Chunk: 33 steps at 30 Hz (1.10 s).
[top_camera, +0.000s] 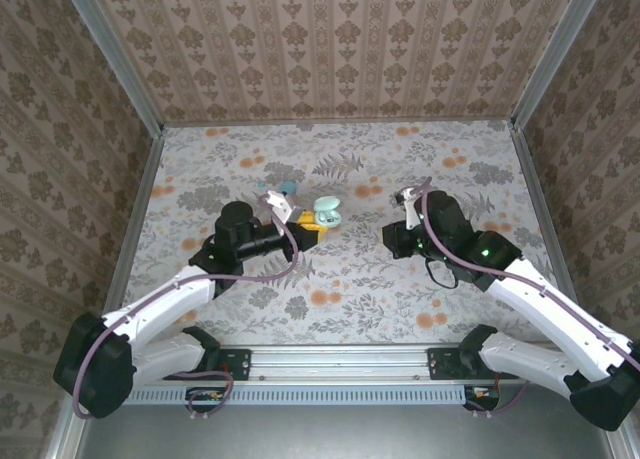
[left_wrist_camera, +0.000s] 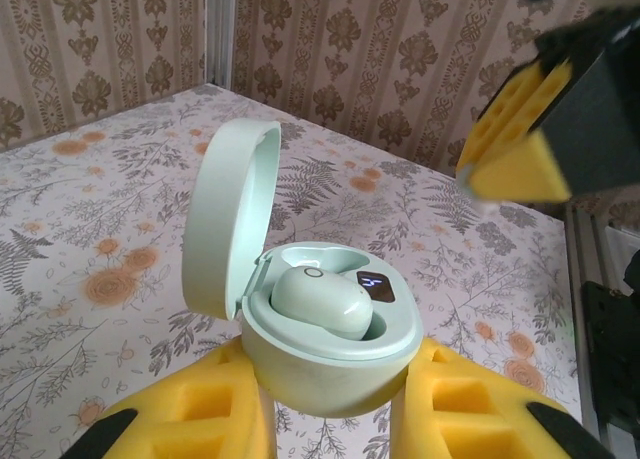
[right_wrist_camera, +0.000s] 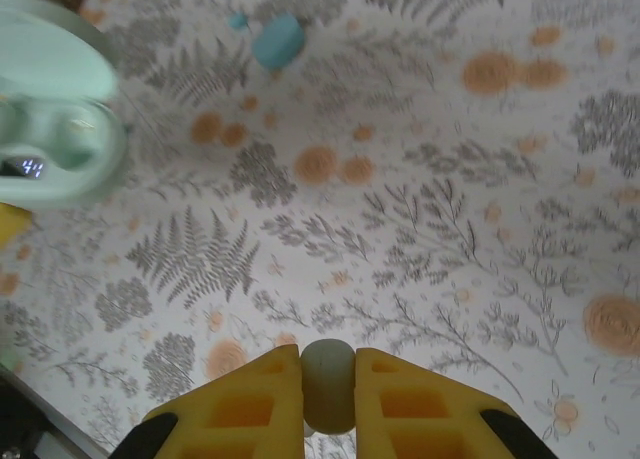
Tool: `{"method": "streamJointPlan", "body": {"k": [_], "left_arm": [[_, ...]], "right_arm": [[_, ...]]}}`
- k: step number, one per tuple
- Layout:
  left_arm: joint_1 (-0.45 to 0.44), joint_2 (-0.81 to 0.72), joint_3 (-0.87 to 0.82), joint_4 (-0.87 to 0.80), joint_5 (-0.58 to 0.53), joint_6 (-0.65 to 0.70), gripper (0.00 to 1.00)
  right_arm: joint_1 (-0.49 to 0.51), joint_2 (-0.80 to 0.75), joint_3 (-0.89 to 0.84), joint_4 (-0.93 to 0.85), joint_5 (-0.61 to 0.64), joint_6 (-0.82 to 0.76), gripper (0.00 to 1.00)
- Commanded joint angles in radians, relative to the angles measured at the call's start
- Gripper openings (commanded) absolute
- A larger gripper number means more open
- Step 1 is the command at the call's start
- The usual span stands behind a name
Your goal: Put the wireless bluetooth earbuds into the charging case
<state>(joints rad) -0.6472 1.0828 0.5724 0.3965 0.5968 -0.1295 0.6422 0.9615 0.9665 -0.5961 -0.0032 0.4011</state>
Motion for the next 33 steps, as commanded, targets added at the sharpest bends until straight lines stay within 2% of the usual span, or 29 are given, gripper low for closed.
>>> {"method": "streamJointPlan", "body": {"k": [1, 7, 12, 33], "left_arm": [[-0.009, 0.017, 0.040, 0.026, 0.038, -0.016, 0.04], [-0.014, 0.037, 0.051, 0.049, 0.101, -0.028, 0.04], [-0.015, 0.045, 0.062, 0.048, 0.131, -0.036, 0.04], [-0.048, 0.082, 0.075, 0.069, 0.192, -0.044, 0.04]], "right_arm": [[0.021, -0.004, 0.064, -0.027, 0.002, -0.055, 0.14], [0.082, 0.046, 0.141, 0.024, -0.058, -0.133, 0.14], [0.092, 0.126, 0.190, 0.018, -0.118, -0.162, 0.15], [0.107, 0.205, 0.235, 0.020, -0.116, -0.218, 0.15]]}}
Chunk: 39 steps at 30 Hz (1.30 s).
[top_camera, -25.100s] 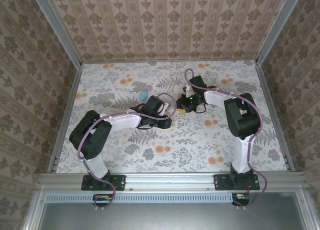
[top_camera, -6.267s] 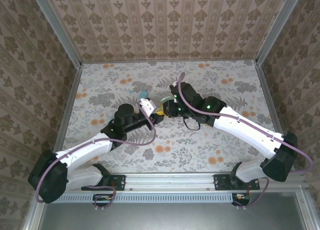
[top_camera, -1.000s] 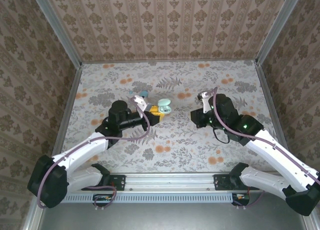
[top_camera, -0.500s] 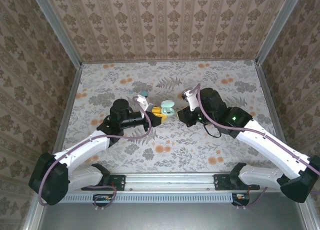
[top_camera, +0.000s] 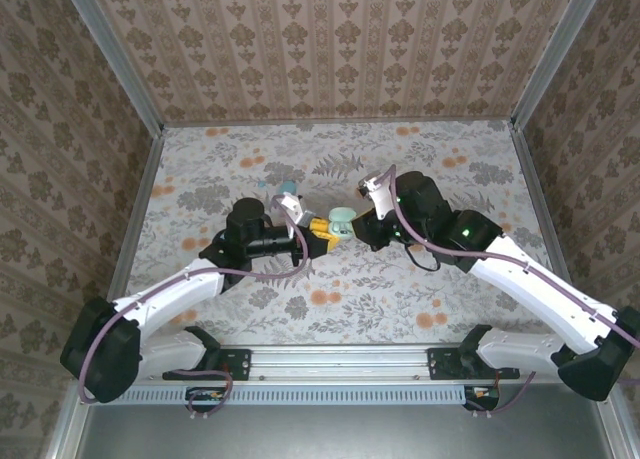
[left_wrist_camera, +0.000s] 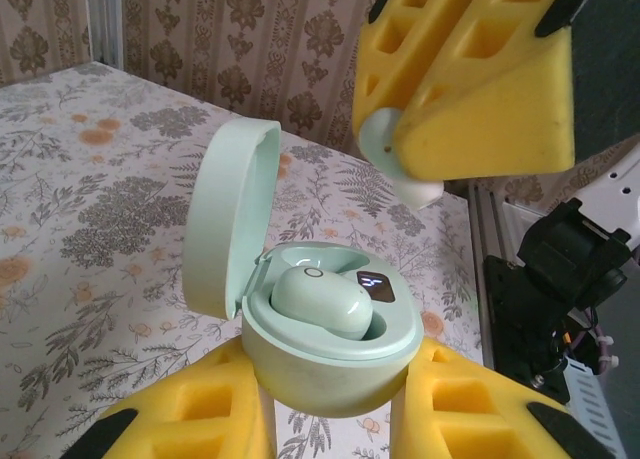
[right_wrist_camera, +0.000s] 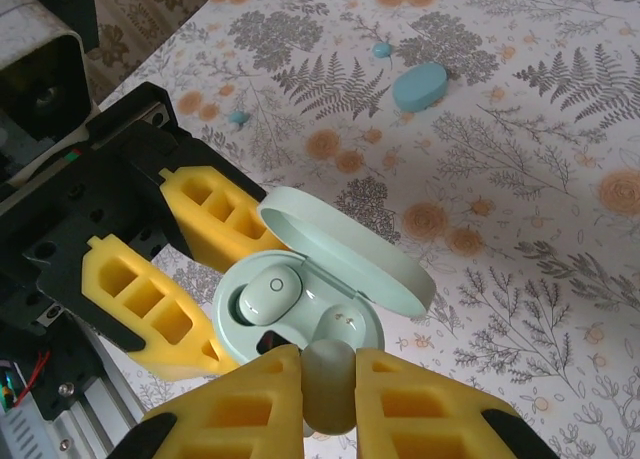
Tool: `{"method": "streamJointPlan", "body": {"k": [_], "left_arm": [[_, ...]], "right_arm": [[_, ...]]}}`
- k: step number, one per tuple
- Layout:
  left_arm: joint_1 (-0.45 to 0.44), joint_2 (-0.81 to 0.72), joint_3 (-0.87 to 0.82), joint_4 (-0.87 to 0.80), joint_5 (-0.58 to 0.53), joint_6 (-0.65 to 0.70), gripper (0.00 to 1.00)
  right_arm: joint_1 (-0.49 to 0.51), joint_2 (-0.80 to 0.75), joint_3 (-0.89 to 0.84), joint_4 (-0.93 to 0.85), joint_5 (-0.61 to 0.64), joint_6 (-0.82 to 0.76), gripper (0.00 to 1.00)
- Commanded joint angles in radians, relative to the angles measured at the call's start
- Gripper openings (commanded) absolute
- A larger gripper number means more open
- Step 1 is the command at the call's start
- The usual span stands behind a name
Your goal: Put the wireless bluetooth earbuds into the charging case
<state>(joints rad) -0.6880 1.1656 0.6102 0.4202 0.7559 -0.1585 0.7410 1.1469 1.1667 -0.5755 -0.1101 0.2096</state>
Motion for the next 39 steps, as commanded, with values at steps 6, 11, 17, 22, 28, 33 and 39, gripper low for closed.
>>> {"method": "streamJointPlan", "body": {"k": [6, 11, 17, 22, 28, 33, 39], "left_arm": [[-0.010, -0.004, 0.037, 0.044, 0.031, -0.015, 0.04], [-0.014, -0.005, 0.033, 0.047, 0.033, -0.015, 0.04], [-0.018, -0.002, 0.041, 0.046, 0.039, -0.016, 0.04], [-0.017, -0.006, 0.046, 0.038, 0.038, -0.013, 0.04], [-0.018, -0.001, 0.045, 0.043, 0.039, -0.015, 0.04], [-0.018, -0.002, 0.047, 0.046, 0.040, -0.016, 0.04], [-0.019, -0.003, 0.045, 0.049, 0.036, -0.019, 0.04]], "right_arm": [[0.014, 0.036, 0.027, -0.003, -0.001, -0.034, 0.15], [0.013, 0.037, 0.022, -0.005, 0.016, -0.049, 0.15], [0.013, 0.049, 0.016, -0.013, 0.025, -0.069, 0.15], [0.014, 0.050, 0.007, -0.030, 0.036, -0.083, 0.15], [0.012, 0.040, 0.002, -0.050, 0.059, -0.111, 0.16], [0.012, 0.053, 0.011, -0.065, 0.050, -0.122, 0.16], [0.012, 0.059, 0.015, -0.066, -0.023, -0.110, 0.19]]}}
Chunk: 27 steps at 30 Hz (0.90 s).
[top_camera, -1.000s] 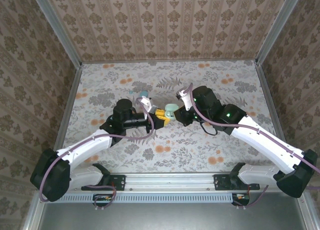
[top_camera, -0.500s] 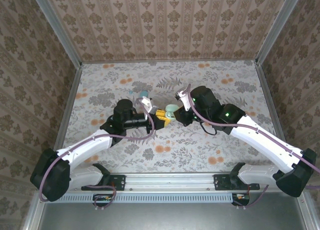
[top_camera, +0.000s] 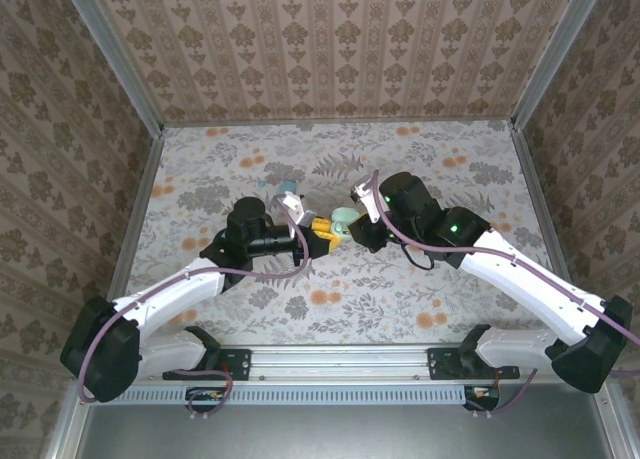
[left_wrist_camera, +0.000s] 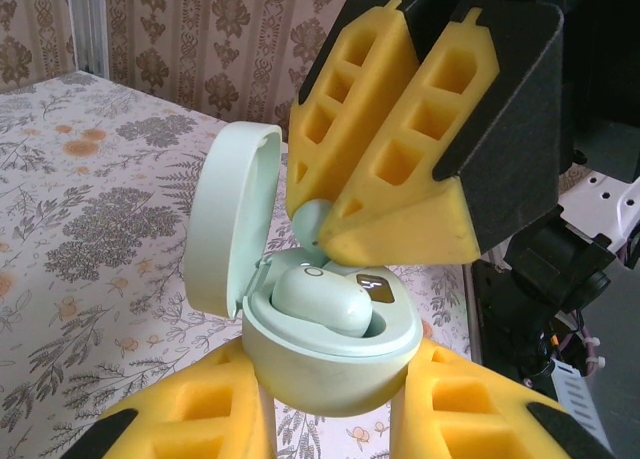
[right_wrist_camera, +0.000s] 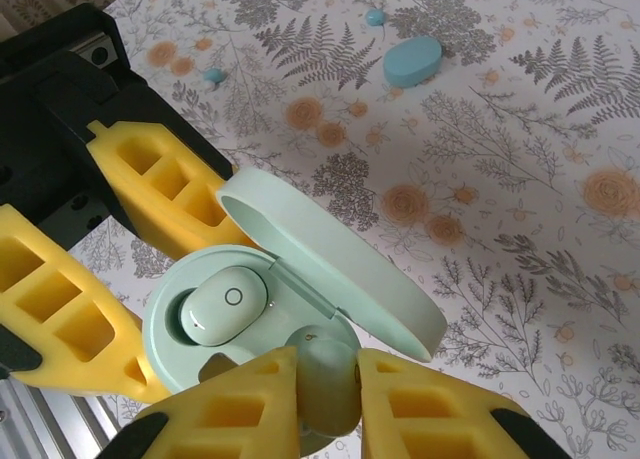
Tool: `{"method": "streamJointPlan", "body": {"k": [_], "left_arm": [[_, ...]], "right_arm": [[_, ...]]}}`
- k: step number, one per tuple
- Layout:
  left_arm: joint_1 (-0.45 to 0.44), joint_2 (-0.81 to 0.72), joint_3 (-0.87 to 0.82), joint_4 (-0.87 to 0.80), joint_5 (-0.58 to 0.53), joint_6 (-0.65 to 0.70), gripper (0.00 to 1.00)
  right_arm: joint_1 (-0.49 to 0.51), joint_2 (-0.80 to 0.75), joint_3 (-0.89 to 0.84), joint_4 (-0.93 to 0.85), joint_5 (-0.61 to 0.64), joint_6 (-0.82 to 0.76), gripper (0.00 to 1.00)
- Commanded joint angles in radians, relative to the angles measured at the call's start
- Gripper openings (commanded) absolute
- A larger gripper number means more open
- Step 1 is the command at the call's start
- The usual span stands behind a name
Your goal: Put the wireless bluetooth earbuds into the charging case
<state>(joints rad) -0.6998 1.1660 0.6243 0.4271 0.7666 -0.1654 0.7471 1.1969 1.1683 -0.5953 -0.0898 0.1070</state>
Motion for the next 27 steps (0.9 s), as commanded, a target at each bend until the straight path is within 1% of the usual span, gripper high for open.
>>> {"method": "streamJointPlan", "body": {"k": [1, 8, 16, 22, 27], "left_arm": [[-0.008, -0.004, 0.031, 0.044, 0.025, -0.013, 0.04], [-0.008, 0.003, 0.034, 0.045, 0.023, -0.011, 0.04], [-0.009, 0.006, 0.038, 0.045, 0.023, -0.010, 0.04], [-0.009, 0.008, 0.038, 0.044, 0.020, -0.010, 0.04], [-0.009, 0.006, 0.035, 0.043, 0.018, -0.010, 0.04]], "right_arm": [[0.006, 0.007, 0.010, -0.042, -0.052, -0.004, 0.19], [0.006, 0.004, 0.007, -0.035, -0.076, 0.022, 0.20], [0.005, 0.013, 0.037, -0.062, -0.064, 0.047, 0.26], [0.004, -0.002, 0.035, -0.047, -0.064, 0.058, 0.29], [-0.002, -0.005, 0.047, -0.046, -0.070, 0.074, 0.30]]}}
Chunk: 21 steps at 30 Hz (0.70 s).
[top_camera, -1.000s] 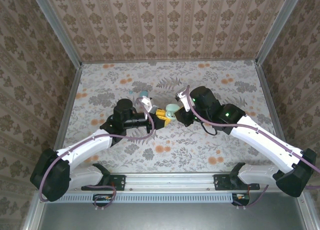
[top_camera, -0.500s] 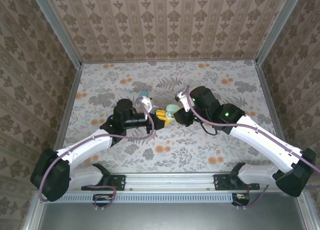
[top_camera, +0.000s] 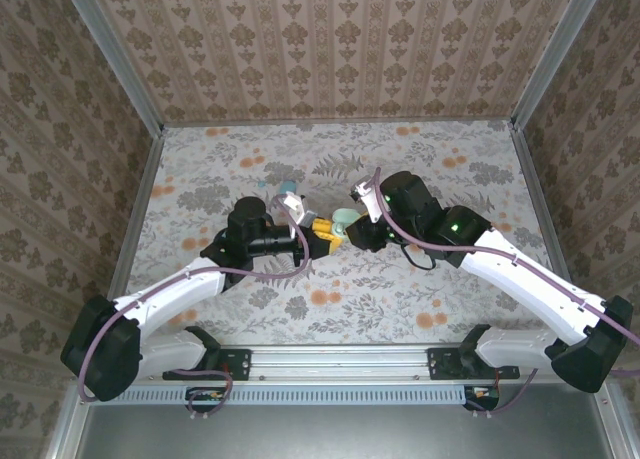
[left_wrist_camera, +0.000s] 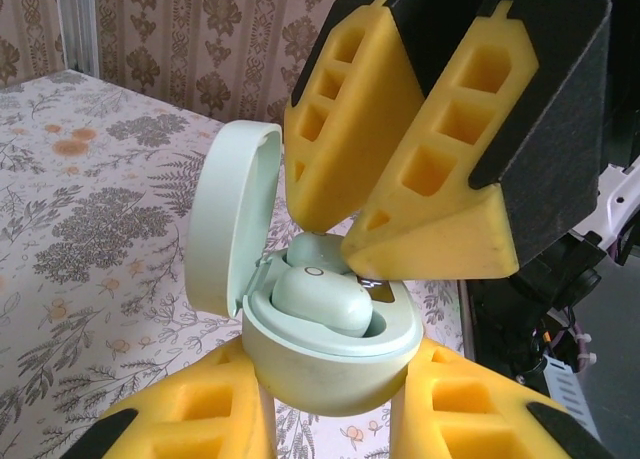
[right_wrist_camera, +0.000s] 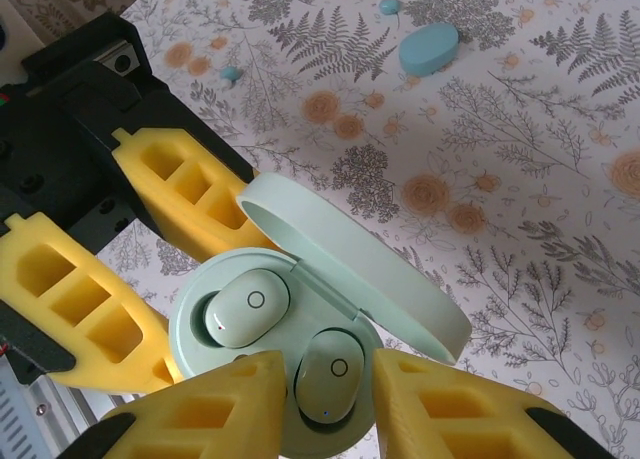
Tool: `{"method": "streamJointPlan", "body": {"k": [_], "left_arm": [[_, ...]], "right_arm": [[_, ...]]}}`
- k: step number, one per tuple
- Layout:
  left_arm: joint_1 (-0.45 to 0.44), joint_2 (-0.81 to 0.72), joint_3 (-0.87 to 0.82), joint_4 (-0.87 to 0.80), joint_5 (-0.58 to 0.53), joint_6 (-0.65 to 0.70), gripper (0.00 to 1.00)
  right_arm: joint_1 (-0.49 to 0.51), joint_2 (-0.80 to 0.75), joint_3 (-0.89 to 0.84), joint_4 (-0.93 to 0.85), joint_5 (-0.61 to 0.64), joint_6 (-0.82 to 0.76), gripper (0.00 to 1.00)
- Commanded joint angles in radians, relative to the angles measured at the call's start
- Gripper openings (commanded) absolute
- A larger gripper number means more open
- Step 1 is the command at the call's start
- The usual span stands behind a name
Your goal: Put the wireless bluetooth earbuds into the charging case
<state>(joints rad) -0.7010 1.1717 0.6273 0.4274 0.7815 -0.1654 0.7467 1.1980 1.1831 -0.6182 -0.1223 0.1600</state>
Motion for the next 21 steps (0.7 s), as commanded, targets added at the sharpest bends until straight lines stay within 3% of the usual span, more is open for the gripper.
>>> {"method": "streamJointPlan", "body": {"k": [1, 11, 21], "left_arm": [[-0.007, 0.000, 0.032, 0.043, 0.003, -0.010, 0.04], [-0.008, 0.003, 0.008, 0.100, -0.002, -0.022, 0.04], [-0.005, 0.021, 0.000, 0.203, 0.021, -0.078, 0.04]], "right_arm": [[-0.002, -0.008, 0.038, -0.025, -0.038, 0.023, 0.30], [-0.019, -0.066, 0.066, -0.017, -0.095, 0.041, 0.32], [-0.121, -0.132, 0.058, -0.003, -0.146, 0.176, 0.34]]}}
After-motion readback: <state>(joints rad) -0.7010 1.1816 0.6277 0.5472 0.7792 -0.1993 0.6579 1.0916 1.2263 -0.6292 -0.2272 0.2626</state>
